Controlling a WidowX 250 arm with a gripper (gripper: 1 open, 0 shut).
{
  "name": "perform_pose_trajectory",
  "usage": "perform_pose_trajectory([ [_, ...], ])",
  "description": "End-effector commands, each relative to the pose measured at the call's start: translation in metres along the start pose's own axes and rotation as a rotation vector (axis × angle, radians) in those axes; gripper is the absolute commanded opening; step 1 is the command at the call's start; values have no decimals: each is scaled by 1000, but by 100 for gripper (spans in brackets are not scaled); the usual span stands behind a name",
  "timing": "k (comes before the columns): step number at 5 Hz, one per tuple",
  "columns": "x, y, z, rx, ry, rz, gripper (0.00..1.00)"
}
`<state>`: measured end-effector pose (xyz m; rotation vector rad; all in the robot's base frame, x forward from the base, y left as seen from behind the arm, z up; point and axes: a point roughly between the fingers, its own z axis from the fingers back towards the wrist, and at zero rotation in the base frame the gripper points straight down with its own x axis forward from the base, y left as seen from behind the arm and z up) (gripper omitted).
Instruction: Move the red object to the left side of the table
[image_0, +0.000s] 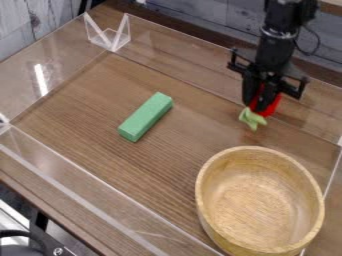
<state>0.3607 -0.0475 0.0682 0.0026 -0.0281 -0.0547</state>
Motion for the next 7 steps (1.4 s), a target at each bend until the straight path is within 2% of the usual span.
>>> perform_pose_trajectory([
  [1, 10, 16, 38, -4, -108, 31, 0],
  [2, 16, 10, 24, 2, -99, 21, 0],
  [4, 16, 1, 3, 6, -79, -2, 0],
  [7, 11, -2, -5, -5, -79, -13, 0],
])
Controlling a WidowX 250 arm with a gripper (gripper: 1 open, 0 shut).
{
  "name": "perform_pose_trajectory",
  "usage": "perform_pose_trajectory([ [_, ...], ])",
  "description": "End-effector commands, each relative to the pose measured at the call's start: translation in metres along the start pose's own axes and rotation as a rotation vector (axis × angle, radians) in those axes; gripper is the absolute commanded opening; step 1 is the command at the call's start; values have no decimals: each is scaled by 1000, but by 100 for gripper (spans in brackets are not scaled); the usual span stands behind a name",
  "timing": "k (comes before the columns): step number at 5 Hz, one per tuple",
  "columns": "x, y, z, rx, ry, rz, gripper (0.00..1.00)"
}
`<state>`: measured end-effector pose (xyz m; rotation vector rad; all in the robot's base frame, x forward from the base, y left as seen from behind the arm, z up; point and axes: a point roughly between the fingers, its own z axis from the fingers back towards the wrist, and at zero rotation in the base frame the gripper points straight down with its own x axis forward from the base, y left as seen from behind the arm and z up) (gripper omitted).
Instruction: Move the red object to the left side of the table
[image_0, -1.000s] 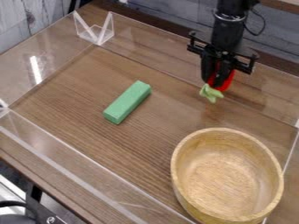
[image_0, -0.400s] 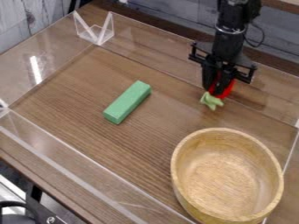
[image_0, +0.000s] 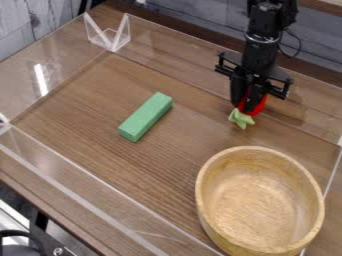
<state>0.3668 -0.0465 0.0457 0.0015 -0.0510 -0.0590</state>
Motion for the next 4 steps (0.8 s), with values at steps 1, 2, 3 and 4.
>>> perform_pose_trajectory([
  [1, 7, -4, 17, -10, -60, -8, 0],
  [2, 7, -4, 18, -16, -63, -7, 0],
  [3, 7, -3, 21, -24, -69, -4, 0],
  [4, 8, -1, 25, -32, -76, 0, 0],
])
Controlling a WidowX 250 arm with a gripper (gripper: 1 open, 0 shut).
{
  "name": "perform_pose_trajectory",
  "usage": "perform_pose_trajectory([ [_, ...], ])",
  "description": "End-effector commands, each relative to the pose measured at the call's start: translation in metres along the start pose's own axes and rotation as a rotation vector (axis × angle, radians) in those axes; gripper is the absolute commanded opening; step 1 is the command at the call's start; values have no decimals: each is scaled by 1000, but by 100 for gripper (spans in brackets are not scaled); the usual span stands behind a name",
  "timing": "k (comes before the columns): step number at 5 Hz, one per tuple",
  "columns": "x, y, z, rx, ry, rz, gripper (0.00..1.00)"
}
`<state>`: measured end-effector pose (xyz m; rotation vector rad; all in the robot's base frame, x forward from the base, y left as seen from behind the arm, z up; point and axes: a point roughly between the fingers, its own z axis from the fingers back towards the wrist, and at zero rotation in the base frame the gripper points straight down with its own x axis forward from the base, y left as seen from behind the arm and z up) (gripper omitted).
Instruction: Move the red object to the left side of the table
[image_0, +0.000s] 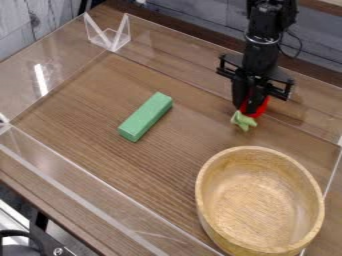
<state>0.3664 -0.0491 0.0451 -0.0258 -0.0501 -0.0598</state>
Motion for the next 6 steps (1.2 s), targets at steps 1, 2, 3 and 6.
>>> perform_pose_trajectory([
  [1, 7, 4, 37, -12, -90, 2, 0],
  [2, 6, 8, 51, -18, -111, 6, 0],
  [3, 2, 21, 79, -21, -155, 26, 0],
  [6, -30, 131, 117, 42, -194, 173, 0],
])
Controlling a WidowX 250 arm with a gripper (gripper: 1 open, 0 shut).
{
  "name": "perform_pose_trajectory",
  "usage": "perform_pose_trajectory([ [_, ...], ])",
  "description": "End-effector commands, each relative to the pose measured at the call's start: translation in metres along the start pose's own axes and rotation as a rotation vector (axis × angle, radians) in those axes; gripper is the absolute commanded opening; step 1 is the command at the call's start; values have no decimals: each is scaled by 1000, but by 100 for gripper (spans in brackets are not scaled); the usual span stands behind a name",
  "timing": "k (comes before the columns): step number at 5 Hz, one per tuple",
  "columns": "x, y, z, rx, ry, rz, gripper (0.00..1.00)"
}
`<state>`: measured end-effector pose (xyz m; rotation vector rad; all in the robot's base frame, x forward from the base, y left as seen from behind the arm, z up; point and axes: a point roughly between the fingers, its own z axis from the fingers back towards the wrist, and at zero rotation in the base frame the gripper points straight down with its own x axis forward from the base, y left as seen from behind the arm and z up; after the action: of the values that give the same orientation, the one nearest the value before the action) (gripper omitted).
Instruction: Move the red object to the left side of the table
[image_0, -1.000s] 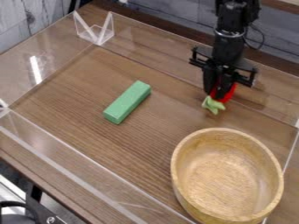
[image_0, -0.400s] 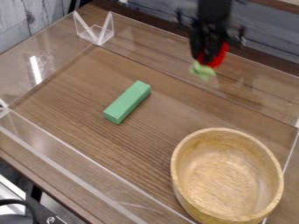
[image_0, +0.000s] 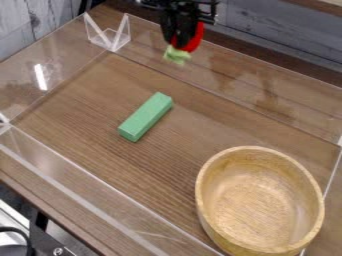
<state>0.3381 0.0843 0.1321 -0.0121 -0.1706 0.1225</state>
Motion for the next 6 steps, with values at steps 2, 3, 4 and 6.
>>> perform_pose_trajectory([
  [2, -22, 21, 24, 21, -47, -42, 0],
  [3, -24, 32, 15, 33, -33, -46, 0],
  [4, -20, 60, 2, 58, -21, -25, 0],
  [6, -14, 110, -28, 97, 1, 1, 0],
])
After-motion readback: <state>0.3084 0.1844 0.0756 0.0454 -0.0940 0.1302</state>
